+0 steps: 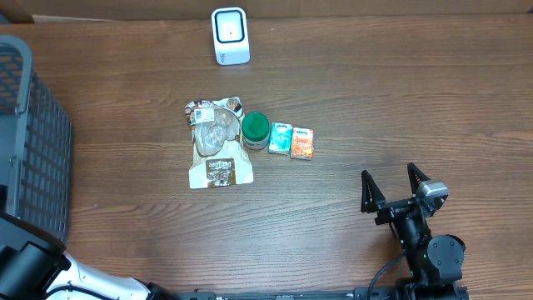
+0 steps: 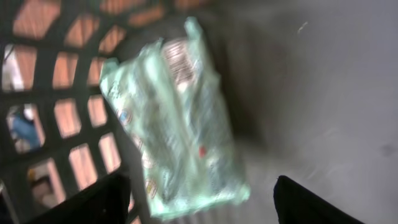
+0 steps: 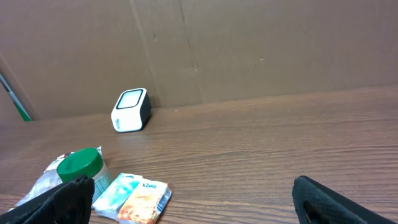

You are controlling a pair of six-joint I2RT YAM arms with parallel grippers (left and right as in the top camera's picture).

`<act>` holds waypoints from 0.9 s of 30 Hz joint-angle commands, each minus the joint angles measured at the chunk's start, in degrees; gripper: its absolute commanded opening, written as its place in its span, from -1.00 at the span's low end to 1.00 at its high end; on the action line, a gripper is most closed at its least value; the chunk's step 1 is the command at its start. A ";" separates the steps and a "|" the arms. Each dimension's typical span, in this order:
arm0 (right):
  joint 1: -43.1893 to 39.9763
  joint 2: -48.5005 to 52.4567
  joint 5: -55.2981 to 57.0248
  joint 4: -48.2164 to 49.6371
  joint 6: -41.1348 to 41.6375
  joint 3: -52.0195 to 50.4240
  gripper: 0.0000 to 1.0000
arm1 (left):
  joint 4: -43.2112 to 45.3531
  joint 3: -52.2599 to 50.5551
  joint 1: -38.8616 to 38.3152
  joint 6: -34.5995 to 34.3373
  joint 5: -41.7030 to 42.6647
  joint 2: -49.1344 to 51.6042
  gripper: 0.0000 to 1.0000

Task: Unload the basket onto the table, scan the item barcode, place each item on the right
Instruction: 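Grasp the mint-green wipes pack in the basket with the left gripper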

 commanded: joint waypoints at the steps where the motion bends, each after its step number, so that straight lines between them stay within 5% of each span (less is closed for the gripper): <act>1: -0.11 -0.61 -0.31 0.28 0.20 -0.59 1.00 | 2.43 -1.55 -0.13 4.66 2.80 0.17 0.57; 27: -0.11 -0.61 -0.31 0.28 0.20 -0.59 1.00 | 8.76 -6.38 -0.11 5.64 2.84 1.88 0.64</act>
